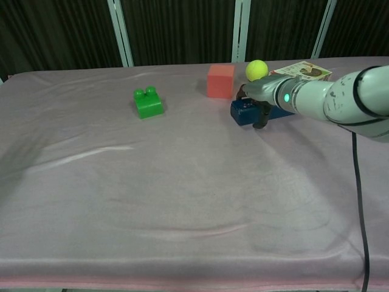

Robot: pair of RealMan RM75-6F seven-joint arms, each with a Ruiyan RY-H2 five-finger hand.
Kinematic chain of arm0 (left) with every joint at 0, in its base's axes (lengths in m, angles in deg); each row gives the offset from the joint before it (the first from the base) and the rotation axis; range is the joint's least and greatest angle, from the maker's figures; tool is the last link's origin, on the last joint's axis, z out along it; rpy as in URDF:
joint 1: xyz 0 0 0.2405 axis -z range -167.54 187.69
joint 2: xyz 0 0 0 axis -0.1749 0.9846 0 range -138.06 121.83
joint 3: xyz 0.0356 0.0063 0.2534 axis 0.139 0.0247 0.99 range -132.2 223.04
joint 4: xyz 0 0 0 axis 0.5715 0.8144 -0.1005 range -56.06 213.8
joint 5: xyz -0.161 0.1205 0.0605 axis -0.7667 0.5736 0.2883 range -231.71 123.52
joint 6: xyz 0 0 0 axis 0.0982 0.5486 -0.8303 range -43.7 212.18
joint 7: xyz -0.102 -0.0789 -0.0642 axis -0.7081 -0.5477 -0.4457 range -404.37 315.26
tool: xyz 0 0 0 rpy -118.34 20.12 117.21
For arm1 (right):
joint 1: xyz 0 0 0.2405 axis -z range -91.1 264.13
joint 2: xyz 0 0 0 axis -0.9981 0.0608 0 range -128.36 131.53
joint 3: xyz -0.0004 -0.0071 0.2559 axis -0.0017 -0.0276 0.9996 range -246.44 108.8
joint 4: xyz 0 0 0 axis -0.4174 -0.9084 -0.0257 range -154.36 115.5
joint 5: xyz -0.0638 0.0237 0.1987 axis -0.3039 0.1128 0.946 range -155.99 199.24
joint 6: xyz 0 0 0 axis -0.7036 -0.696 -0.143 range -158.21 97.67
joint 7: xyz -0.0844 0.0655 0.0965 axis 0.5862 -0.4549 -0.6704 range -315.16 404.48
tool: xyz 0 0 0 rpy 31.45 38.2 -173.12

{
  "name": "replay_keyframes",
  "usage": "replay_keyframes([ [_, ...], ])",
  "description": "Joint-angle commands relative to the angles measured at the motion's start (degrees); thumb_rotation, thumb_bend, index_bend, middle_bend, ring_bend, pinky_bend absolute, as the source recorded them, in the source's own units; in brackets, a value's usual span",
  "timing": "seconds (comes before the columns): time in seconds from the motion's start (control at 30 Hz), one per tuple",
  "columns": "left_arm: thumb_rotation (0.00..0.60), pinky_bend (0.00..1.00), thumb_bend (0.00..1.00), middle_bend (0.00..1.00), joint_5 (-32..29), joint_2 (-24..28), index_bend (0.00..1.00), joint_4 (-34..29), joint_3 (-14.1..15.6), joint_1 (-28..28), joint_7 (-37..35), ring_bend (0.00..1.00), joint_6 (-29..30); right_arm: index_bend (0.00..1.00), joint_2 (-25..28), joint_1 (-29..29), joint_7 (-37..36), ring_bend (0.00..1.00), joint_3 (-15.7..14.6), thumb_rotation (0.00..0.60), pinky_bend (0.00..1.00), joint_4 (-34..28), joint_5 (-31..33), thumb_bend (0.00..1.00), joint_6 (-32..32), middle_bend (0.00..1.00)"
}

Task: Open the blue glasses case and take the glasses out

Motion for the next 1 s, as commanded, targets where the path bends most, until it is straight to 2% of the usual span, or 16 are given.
replay_keyframes([
  [0.03,0.600,0.03,0.42,0.00,0.12,-0.32,0.00,0.15,0.23,0.28,0.48,0.00,-0.54,0.33,3.01,1.44,0.23,0.03,-2.17,0.600,0.00,-5.35,-2.03,0.47,2.28,0.00],
  [0.3,0.600,0.03,0.42,0.00,0.09,-1.09,0.00,0.10,0.63,0.87,2.04,0.00,-1.61,0.34,12.16,5.67,-0.31,0.03,-7.60,0.600,0.00,-19.81,-6.85,0.47,6.05,0.00],
  [0.53,0.600,0.03,0.42,0.00,0.31,-1.52,0.00,0.17,1.03,1.21,2.76,0.00,-2.18,0.32,20.42,10.67,-3.27,0.03,-13.52,0.600,0.00,-30.77,-15.97,0.47,10.09,0.00],
  [0.8,0.600,0.03,0.42,0.00,0.54,-1.80,0.00,0.08,1.51,1.49,3.37,0.00,-2.74,0.30,26.39,15.15,-4.54,0.03,-18.56,0.600,0.00,-35.72,-22.25,0.47,13.95,0.00],
  [1.0,0.600,0.03,0.42,0.00,0.51,-2.04,0.00,0.18,1.60,1.61,3.73,0.00,-2.86,0.29,29.19,17.60,-6.42,0.03,-19.78,0.600,0.00,-35.33,-23.95,0.47,15.20,0.00],
])
